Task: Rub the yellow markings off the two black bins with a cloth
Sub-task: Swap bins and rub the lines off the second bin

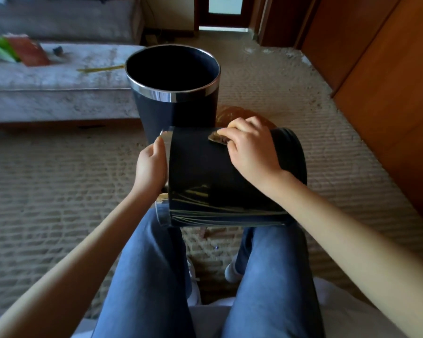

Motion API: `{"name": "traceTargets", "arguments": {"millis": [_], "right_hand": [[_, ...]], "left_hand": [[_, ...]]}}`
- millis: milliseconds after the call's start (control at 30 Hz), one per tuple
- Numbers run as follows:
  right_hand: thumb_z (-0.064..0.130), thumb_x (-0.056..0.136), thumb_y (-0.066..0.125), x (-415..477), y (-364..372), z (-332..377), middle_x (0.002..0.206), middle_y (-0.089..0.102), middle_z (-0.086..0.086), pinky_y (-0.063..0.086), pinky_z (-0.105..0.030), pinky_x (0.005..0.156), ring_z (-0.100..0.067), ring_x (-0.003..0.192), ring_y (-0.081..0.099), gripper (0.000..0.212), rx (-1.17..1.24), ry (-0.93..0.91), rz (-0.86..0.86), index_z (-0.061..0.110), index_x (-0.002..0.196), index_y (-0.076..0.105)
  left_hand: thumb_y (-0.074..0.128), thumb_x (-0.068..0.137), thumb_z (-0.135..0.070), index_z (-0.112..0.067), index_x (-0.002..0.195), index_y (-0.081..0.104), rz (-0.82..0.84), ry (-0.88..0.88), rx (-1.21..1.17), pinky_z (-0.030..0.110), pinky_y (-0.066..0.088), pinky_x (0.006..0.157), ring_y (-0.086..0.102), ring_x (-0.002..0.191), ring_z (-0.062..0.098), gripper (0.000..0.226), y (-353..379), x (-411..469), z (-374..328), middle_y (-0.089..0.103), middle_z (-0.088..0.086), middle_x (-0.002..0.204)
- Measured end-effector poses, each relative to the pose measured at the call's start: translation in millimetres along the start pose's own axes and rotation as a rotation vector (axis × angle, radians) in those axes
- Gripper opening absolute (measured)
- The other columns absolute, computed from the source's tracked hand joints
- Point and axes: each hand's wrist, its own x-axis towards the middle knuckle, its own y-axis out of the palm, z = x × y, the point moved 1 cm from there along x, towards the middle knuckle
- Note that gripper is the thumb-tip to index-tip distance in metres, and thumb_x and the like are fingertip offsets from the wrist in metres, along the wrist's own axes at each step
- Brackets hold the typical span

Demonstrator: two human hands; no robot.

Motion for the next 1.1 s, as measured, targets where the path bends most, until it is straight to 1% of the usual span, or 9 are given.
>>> {"name": "traceTargets", "arguments": {"millis": [167, 300, 367, 467, 600, 667, 800, 967, 1100], "right_hand": [[0.002, 0.097, 0.044, -53.3, -2.6, 42.0, 0.094, 0.068, -0.005, 0.043, -0.04, 0.073, -0.031, 0.089, 0.056, 0.032, 0.04, -0.034, -0.051, 0.01, 0.101, 0.075], [0.005, 0.1, 0.053, -101.0, 1.9, 49.0, 0.102, 0.071, -0.004, 0.046, -0.041, 0.082, -0.028, 0.093, 0.063, 0.023, 0.044, -0.327, -0.019, 0.01, 0.103, 0.075], [0.006, 0.098, 0.056, -97.3, 1.2, 46.9, 0.104, 0.07, -0.002, 0.046, -0.041, 0.082, -0.028, 0.094, 0.062, 0.021, 0.038, -0.348, -0.019, 0.013, 0.103, 0.075], [0.001, 0.088, 0.058, -54.2, 0.5, 41.3, 0.098, 0.069, -0.001, 0.043, -0.04, 0.076, -0.03, 0.09, 0.06, 0.027, -0.006, -0.235, -0.029, 0.017, 0.101, 0.074], [-0.001, 0.077, 0.057, 13.7, 9.0, 17.1, 0.093, 0.068, -0.005, 0.047, -0.048, 0.072, -0.038, 0.085, 0.056, 0.029, -0.044, 0.069, 0.054, 0.013, 0.094, 0.076], [-0.003, 0.079, 0.055, 14.7, 11.2, 21.2, 0.092, 0.067, -0.006, 0.047, -0.049, 0.071, -0.038, 0.083, 0.055, 0.028, -0.029, 0.076, 0.06, 0.01, 0.091, 0.076], [0.001, 0.089, 0.053, -38.6, 9.2, 55.8, 0.096, 0.068, -0.005, 0.043, -0.04, 0.075, -0.031, 0.088, 0.055, 0.025, 0.088, -0.141, -0.024, 0.01, 0.096, 0.075], [0.006, 0.097, 0.058, -82.4, 18.8, 56.4, 0.107, 0.07, -0.005, 0.047, -0.043, 0.084, -0.031, 0.097, 0.063, 0.017, 0.02, -0.715, 0.063, 0.011, 0.102, 0.074], [0.005, 0.095, 0.055, -31.2, 19.0, 55.0, 0.098, 0.069, -0.004, 0.046, -0.04, 0.073, -0.03, 0.088, 0.062, 0.021, 0.03, -0.515, 0.012, 0.013, 0.099, 0.073]], "left_hand": [[0.037, 0.106, -0.043, -0.013, 0.089, 0.06, 0.005, -0.024, -0.013, 0.029, 0.033, 0.049, 0.04, 0.049, 0.012, 0.041, 1.5, 2.0, 0.9, 0.043, 0.003, 0.061], [0.036, 0.102, -0.049, -0.008, 0.09, 0.063, 0.004, -0.007, -0.009, 0.035, 0.041, 0.066, 0.049, 0.067, 0.021, 0.05, 0.5, 2.9, 1.8, 0.053, 0.01, 0.074], [0.036, 0.097, -0.053, -0.008, 0.087, 0.062, 0.002, 0.002, -0.011, 0.038, 0.043, 0.07, 0.052, 0.072, 0.022, 0.053, 0.7, 2.4, 3.3, 0.055, 0.01, 0.078], [0.036, 0.103, -0.046, -0.014, 0.071, 0.048, -0.021, 0.023, -0.01, 0.038, 0.038, 0.065, 0.045, 0.064, 0.021, 0.046, 0.7, -1.9, 4.3, 0.046, 0.005, 0.065], [0.035, 0.106, -0.04, -0.014, 0.07, 0.043, -0.02, 0.037, -0.008, 0.036, 0.036, 0.061, 0.042, 0.059, 0.018, 0.045, -0.3, -7.6, 6.5, 0.042, 0.0, 0.06], [0.035, 0.106, -0.041, -0.013, 0.072, 0.042, -0.014, 0.045, 0.007, 0.036, 0.036, 0.061, 0.042, 0.061, 0.021, 0.045, -1.2, -7.2, 7.4, 0.041, 0.003, 0.062], [0.035, 0.106, -0.039, -0.012, 0.078, 0.051, -0.004, 0.051, -0.018, 0.035, 0.039, 0.067, 0.046, 0.068, 0.02, 0.043, -0.3, -2.5, 6.4, 0.049, 0.009, 0.071], [0.035, 0.104, -0.042, -0.015, 0.078, 0.049, -0.004, 0.061, -0.027, 0.036, 0.035, 0.066, 0.041, 0.069, 0.02, 0.039, 1.8, 2.0, 6.2, 0.045, 0.007, 0.074], [0.037, 0.104, -0.038, -0.016, 0.068, 0.048, -0.002, 0.07, -0.069, 0.036, 0.038, 0.068, 0.044, 0.068, 0.017, 0.043, 0.2, -0.8, 9.4, 0.048, 0.002, 0.067]]}}
